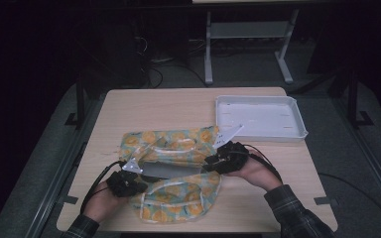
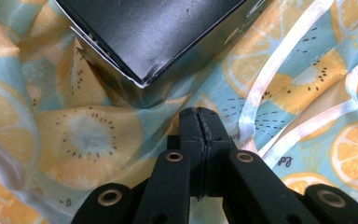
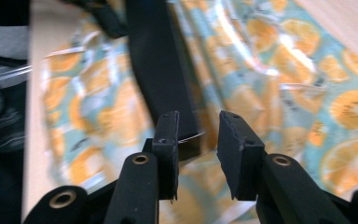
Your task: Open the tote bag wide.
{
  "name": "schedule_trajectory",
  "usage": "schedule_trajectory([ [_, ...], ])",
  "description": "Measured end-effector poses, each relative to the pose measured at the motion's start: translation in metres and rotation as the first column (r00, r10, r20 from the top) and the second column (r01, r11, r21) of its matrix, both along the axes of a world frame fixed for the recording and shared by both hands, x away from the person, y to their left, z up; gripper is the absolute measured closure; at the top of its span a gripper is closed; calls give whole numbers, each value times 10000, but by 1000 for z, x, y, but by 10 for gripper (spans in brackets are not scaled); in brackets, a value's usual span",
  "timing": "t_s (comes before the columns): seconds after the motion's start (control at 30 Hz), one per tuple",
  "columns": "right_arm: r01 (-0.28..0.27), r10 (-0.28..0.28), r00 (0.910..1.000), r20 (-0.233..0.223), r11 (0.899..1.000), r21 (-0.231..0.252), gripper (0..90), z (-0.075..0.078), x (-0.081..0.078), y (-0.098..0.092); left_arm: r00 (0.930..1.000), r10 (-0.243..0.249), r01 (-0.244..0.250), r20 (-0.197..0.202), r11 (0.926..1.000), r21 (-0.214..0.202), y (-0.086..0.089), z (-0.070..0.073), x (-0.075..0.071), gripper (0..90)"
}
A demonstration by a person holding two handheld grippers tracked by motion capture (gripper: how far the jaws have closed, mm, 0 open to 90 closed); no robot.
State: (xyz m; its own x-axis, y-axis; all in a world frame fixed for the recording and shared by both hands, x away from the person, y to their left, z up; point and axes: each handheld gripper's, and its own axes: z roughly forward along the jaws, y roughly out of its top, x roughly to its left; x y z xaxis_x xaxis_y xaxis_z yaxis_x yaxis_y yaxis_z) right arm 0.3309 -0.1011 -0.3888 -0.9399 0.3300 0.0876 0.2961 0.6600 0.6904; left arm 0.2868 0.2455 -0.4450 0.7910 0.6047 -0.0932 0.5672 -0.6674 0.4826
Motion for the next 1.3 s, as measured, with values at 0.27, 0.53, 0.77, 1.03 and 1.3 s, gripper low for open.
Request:
schedule_trajectory([
  [0.27,-692,685,9974,-214,9969,-364,650,-5,-13,9,10000,-19,19,-2,10000,6,0,0,0,892],
  [0.53,-1206,1178,9924,-365,9887,-895,886,-14,-20,9,10000,-19,19,-5,10000,-7,0,0,0,892],
  [0.77,-1463,1381,9877,-728,9818,-1213,889,-29,-30,5,10000,-33,33,16,10000,50,0,0,0,895],
  [1.03,-1775,1652,9830,-796,9660,-1877,891,-50,-37,11,10000,-59,59,11,10000,41,0,0,0,896],
  [1.3,-1859,1775,9826,-555,9426,-2772,892,-59,-46,19,9998,-201,201,14,9997,151,1,1,0,897],
])
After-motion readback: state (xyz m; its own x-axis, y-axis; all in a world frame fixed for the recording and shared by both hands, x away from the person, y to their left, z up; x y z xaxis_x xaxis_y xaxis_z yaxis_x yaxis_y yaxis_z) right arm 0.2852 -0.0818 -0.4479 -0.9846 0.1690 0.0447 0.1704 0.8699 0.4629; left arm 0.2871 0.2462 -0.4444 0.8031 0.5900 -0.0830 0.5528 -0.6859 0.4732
